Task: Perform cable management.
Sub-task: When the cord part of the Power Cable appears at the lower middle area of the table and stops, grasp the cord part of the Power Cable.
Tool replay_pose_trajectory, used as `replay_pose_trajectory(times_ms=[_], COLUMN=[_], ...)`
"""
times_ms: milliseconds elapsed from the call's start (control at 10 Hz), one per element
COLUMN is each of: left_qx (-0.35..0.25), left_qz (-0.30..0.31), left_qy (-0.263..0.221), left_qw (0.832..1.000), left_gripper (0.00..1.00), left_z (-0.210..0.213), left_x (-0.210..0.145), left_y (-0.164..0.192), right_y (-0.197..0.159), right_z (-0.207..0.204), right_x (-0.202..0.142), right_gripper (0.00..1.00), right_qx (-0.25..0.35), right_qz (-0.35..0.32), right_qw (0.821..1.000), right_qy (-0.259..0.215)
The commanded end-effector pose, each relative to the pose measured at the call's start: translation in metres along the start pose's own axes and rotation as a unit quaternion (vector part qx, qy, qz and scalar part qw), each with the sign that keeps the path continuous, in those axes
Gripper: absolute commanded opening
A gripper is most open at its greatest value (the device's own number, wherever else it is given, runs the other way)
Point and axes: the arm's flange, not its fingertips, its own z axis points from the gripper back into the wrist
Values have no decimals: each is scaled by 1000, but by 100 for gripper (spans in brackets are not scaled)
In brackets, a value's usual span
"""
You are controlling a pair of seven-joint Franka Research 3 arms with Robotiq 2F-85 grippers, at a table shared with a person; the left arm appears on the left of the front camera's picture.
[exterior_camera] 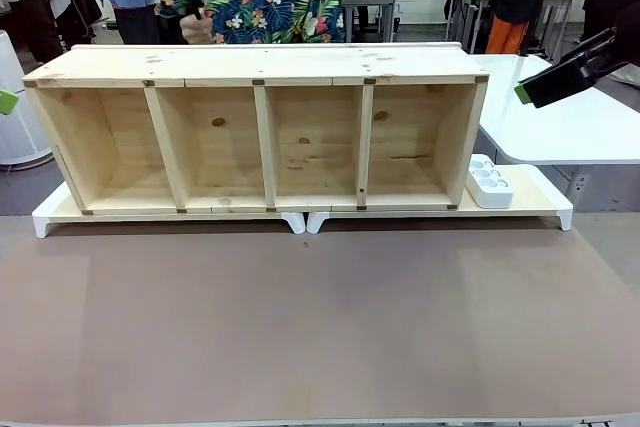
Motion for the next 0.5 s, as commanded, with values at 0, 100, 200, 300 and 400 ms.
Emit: replay_pose_trajectory(times_ms=[0, 100, 200, 300, 400], left_qx=[0, 0, 0, 0, 0], left_qz=[1, 1, 1, 1, 1], left_qy=[-1, -1, -1, -1, -1], left_qw=[1000, 1000, 1000, 1000, 1000], left_gripper=[100, 100, 100, 100, 100], left_z=[0, 0, 0, 0, 0], left_x=[0, 0, 0, 0, 0], left_y=[1, 1, 1, 1, 1], right_y=[-1, -1, -1, -1, -1], right_z=[0, 0, 0, 0, 0], right_x=[0, 0, 0, 0, 0], right_gripper=[100, 100, 100, 100, 100], right_qx=[-1, -1, -1, -1, -1], right_qz=[0, 0, 0, 0, 0], right_qw=[1000, 1000, 1000, 1000, 1000], right_qy=[0, 0, 0, 0, 0])
